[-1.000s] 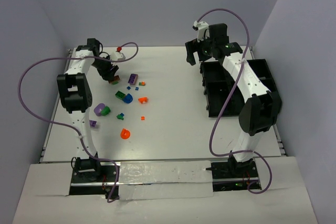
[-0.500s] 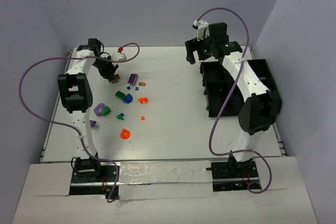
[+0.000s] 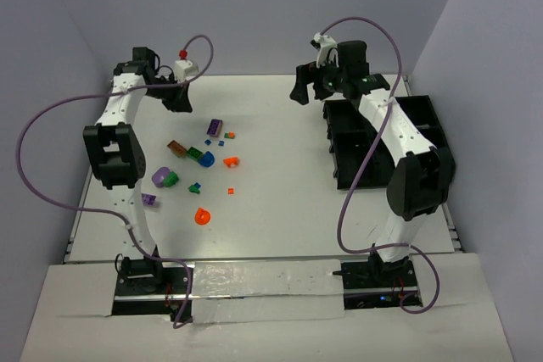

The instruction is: Sort the legos into containers by color

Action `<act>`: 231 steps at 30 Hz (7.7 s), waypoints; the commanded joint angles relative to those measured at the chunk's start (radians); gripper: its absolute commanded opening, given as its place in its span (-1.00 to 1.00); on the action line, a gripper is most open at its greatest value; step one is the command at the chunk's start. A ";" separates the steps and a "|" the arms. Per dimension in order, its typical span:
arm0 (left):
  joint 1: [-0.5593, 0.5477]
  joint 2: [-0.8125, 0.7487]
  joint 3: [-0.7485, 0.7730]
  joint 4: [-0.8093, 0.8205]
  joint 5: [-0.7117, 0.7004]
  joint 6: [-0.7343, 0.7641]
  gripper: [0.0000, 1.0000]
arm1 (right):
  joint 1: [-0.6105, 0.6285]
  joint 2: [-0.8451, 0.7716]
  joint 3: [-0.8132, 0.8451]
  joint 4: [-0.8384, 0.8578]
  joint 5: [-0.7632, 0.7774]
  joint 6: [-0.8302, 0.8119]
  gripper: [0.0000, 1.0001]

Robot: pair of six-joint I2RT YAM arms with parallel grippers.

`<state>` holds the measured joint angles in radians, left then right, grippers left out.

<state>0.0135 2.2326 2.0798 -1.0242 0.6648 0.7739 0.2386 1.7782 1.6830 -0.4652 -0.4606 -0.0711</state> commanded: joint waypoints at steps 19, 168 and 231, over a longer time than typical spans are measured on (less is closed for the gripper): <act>0.059 -0.457 -0.485 -0.005 -0.023 0.307 0.48 | 0.036 0.007 0.010 0.037 -0.036 -0.025 0.99; -0.127 -0.685 -0.655 1.175 0.523 -1.062 -1.00 | -0.020 0.039 0.177 -0.118 -0.591 -0.122 -1.00; -0.314 -0.506 -0.552 0.892 0.069 -0.672 -1.00 | -0.589 0.369 0.315 -0.068 0.447 -0.220 0.09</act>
<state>-0.2926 1.7302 1.5040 -0.1754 0.7147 0.1278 -0.3473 2.1468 1.9579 -0.6283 -0.0196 -0.3274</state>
